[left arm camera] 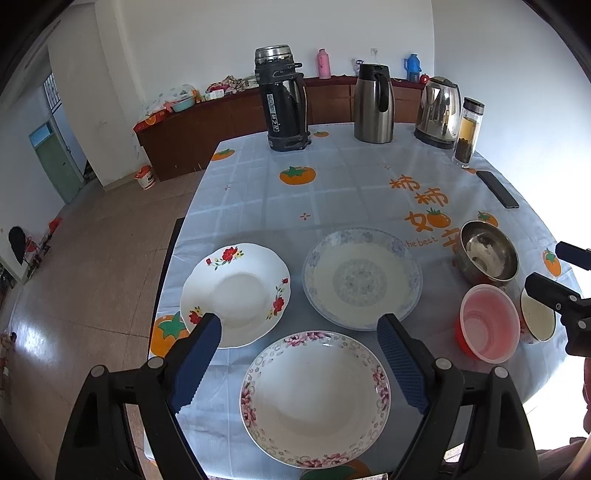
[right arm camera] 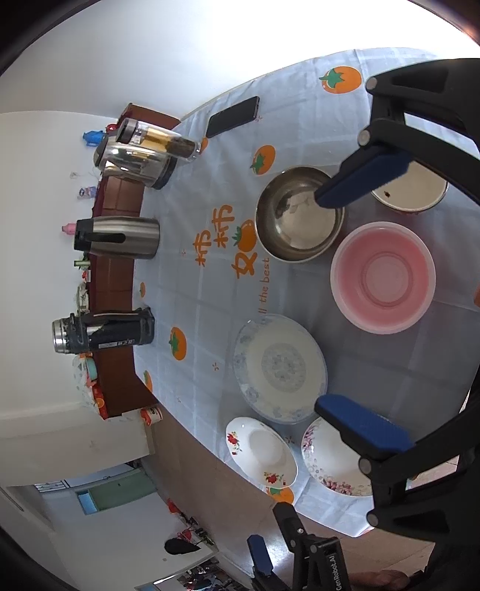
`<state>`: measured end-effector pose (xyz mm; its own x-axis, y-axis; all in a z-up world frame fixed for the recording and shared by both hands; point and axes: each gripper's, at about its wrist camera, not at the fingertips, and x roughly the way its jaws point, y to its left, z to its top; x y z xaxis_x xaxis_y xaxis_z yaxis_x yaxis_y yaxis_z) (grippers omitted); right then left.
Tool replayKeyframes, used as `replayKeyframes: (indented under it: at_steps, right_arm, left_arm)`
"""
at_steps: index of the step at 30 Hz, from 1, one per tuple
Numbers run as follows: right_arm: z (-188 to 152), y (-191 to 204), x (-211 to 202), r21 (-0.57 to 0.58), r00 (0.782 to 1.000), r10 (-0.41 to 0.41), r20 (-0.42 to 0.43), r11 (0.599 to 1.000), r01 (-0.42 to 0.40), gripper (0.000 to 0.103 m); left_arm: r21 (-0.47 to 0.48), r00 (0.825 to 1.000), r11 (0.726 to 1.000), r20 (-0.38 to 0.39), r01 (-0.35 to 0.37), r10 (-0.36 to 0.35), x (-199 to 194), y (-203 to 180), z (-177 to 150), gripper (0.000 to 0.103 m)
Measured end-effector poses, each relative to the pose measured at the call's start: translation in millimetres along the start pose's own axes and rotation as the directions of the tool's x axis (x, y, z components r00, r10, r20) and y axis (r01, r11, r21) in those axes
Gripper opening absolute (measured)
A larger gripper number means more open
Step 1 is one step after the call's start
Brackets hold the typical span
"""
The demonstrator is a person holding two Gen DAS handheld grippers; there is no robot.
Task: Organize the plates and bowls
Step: 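Move both grippers toward the rim of the pink-floral deep plate, then close left gripper on the plate rim while right gripper grips the opposite rim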
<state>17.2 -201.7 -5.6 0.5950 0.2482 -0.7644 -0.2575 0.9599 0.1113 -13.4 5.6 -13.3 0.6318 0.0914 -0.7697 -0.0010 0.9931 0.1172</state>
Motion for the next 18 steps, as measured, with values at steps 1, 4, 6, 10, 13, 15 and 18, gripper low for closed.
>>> replayKeyframes:
  at_steps: [1, 4, 6, 10, 13, 15, 18]
  right_arm:
    - [-0.4, -0.1, 0.9, 0.002, 1.0, 0.005, -0.004, 1.0, -0.005, 0.098]
    - [-1.7, 1.4, 4.4, 0.001, 1.0, 0.016, -0.017, 1.0, -0.016, 0.097]
    - [-3.2, 3.0, 7.2, -0.002, 0.999, 0.018, -0.029, 1.0, -0.019, 0.097]
    - [-6.9, 8.3, 16.6, -0.01, 0.997, 0.035, -0.067, 0.999, -0.036, 0.091]
    - [-9.8, 14.0, 24.0, -0.023, 0.994, 0.051, -0.092, 0.998, -0.053, 0.087]
    - [-11.6, 18.2, 29.9, -0.029, 0.991, 0.074, -0.116, 0.997, -0.078, 0.082]
    - [-13.8, 25.5, 37.9, -0.048, 0.986, 0.091, -0.141, 0.994, -0.098, 0.073]
  left_arm:
    - [-0.001, 1.0, 1.0, -0.003, -0.001, 0.001, 0.5, 0.6, -0.7, 0.088]
    - [-0.009, 1.0, 1.0, -0.013, 0.0, -0.001, 2.7, 3.0, -3.1, 0.088]
    - [-0.013, 1.0, 1.0, -0.021, -0.003, 0.003, 4.6, 5.0, -4.7, 0.088]
    - [-0.029, 0.999, 1.0, -0.043, -0.006, 0.004, 9.6, 11.5, -9.8, 0.088]
    - [-0.037, 0.998, 0.999, -0.068, -0.009, 0.007, 14.9, 15.7, -14.6, 0.088]
    - [-0.044, 0.997, 0.999, -0.081, -0.016, 0.012, 18.0, 20.3, -18.8, 0.088]
    - [-0.051, 0.995, 0.999, -0.095, -0.02, 0.015, 21.9, 26.6, -25.0, 0.088]
